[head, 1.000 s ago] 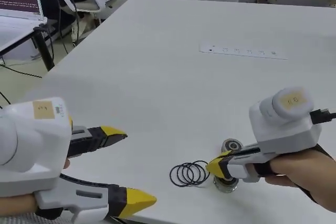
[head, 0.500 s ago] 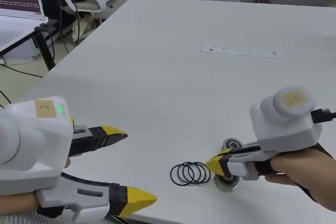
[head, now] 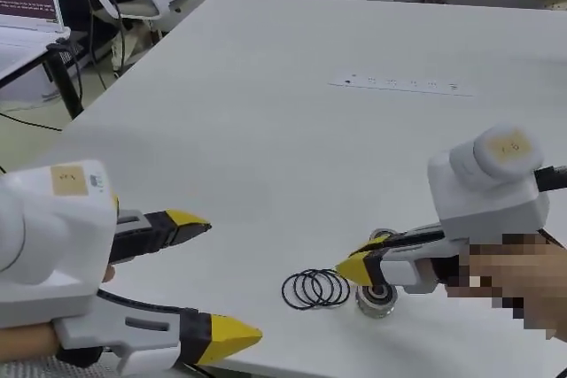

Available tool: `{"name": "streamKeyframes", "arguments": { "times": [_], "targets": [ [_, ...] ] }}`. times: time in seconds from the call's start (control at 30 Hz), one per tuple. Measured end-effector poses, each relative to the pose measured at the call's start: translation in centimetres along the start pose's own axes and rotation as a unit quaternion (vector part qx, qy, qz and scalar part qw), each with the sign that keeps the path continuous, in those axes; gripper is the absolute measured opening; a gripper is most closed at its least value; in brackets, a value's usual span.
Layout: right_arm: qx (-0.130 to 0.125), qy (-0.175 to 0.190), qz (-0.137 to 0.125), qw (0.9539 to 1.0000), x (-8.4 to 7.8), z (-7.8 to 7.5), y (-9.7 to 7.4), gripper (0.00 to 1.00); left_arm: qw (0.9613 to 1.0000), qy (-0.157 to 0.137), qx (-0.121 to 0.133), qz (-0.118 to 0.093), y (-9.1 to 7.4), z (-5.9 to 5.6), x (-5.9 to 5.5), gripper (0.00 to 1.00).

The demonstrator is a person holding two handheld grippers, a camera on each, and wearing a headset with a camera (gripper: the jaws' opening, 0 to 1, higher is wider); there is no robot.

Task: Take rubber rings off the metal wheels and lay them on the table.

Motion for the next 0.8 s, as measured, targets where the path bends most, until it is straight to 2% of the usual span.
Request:
{"name": "streamKeyframes", "arguments": {
  "times": [0.13, 0.23, 0.37, 0.57, 0.8],
  "targets": [
    [0.016, -0.033, 0.001, 0.9993, 0.2, 1.1, -0.3, 0.27, 1.0, 0.003, -0.003, -0.003, 0.0, -0.1, 0.1, 0.75],
    [0.018, -0.055, 0.001, 0.9983, 0.4, 1.6, -0.5, 0.36, 1.0, 0.006, -0.006, -0.002, 0.0, -0.1, 0.1, 0.76],
    [0.02, -0.089, 0.001, 0.9958, 0.6, 2.2, -1.0, 0.44, 0.9999, 0.009, -0.011, -0.002, 0.0, -0.1, 0.2, 0.78],
    [0.024, -0.115, 0.0, 0.9931, 0.8, 3.3, -2.2, 0.54, 0.9997, 0.015, -0.017, 0.0, 0.0, -0.2, 0.3, 0.82],
    [0.015, -0.14, -0.007, 0.99, 0.6, 3.8, -3.8, 0.65, 0.9995, 0.017, -0.026, 0.003, -0.2, -0.5, 0.4, 0.87]
  ]
}}
Point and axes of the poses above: the centre of the closed fingertips' face, and the gripper's own axes: y roughly forward along the fingers, z roughly to its left, x roughly out of its top, the point moved 6 cm from there along -y, roughly backward along the fingers, and after that the axes turned 1 degree about z, right-handed, at the moved point
